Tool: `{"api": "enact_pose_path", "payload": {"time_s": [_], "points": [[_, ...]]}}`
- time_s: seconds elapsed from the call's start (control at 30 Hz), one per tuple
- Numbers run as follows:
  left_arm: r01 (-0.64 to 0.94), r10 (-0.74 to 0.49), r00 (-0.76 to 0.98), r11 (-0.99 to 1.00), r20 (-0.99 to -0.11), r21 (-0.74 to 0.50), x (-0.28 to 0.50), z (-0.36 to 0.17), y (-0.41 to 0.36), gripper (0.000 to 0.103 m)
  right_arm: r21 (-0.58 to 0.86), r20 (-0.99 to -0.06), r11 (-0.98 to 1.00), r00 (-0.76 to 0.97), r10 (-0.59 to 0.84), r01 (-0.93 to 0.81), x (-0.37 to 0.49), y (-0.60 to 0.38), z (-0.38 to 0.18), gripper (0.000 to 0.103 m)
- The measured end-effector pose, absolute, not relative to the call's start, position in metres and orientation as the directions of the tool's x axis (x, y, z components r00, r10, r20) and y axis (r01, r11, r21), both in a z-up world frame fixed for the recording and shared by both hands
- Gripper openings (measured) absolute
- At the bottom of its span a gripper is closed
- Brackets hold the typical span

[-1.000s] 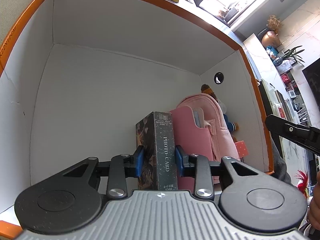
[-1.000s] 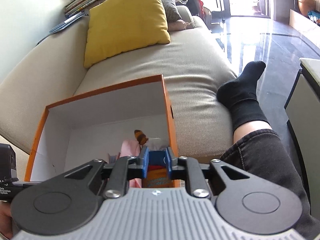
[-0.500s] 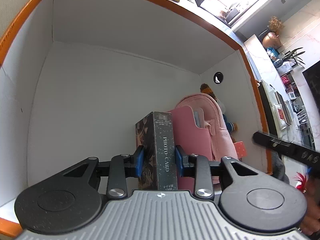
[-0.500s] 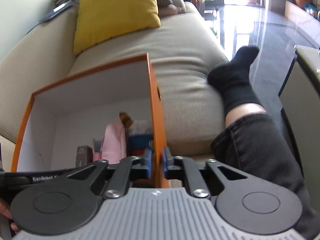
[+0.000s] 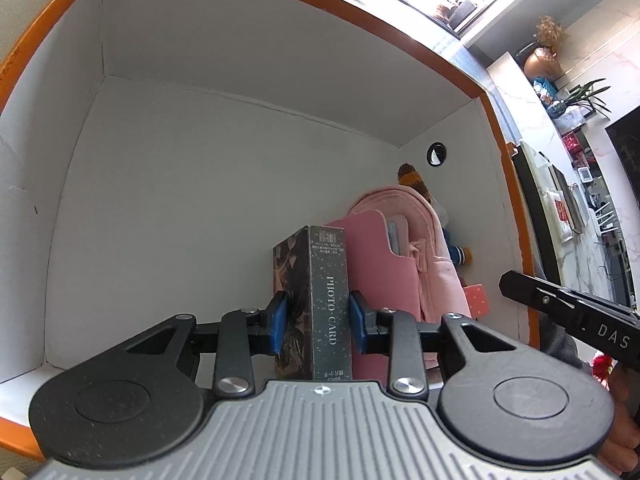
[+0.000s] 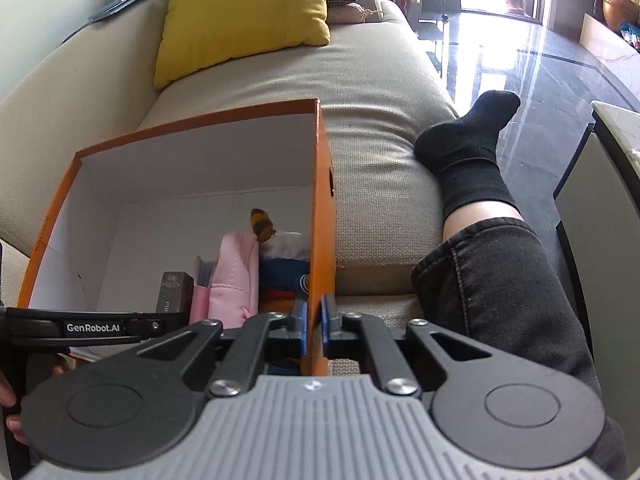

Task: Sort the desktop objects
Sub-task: 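Withdraw both grippers from the orange box, then move both tools back to the items lying beside the orange box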

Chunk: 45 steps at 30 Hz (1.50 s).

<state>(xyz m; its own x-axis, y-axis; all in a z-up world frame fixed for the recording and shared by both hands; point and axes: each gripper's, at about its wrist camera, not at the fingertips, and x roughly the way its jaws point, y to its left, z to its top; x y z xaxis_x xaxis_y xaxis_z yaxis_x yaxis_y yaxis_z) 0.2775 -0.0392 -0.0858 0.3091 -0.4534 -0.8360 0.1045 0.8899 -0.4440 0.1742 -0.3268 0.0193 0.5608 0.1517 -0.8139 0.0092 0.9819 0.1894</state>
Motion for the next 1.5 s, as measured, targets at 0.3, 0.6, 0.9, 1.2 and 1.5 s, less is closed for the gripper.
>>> {"api": "enact_pose_path", "payload": {"time_s": [0.3,0.6,0.9,1.2,1.5], "points": [[0.094,-0.465,0.366,0.880,-0.806,-0.465,0.271,-0.077,-0.028,0.058,0.177,-0.801,0.984,0.582,0.138,0.010,0.166,-0.324,0.029,0.011],[0.109,-0.418,0.486,0.900,-0.767,-0.422,0.238,-0.043,-0.020,0.059,0.135,-0.771,0.990,0.624,0.130,-0.039,0.139,-0.309,0.044,0.019],[0.167,-0.373,0.647,0.920,-0.665,-0.354,0.174,0.005,-0.020,0.059,0.123,-0.677,0.983,0.713,0.182,-0.134,0.089,-0.286,0.058,0.036],[0.200,-0.370,0.701,0.923,-0.610,-0.330,0.117,0.021,-0.006,0.059,0.142,-0.630,0.975,0.744,0.224,-0.173,0.042,-0.273,0.058,0.038],[0.236,-0.338,0.690,0.941,-0.639,-0.243,0.072,0.006,0.008,0.059,0.135,-0.631,0.971,0.738,0.239,-0.199,0.012,-0.267,0.038,0.045]]}}
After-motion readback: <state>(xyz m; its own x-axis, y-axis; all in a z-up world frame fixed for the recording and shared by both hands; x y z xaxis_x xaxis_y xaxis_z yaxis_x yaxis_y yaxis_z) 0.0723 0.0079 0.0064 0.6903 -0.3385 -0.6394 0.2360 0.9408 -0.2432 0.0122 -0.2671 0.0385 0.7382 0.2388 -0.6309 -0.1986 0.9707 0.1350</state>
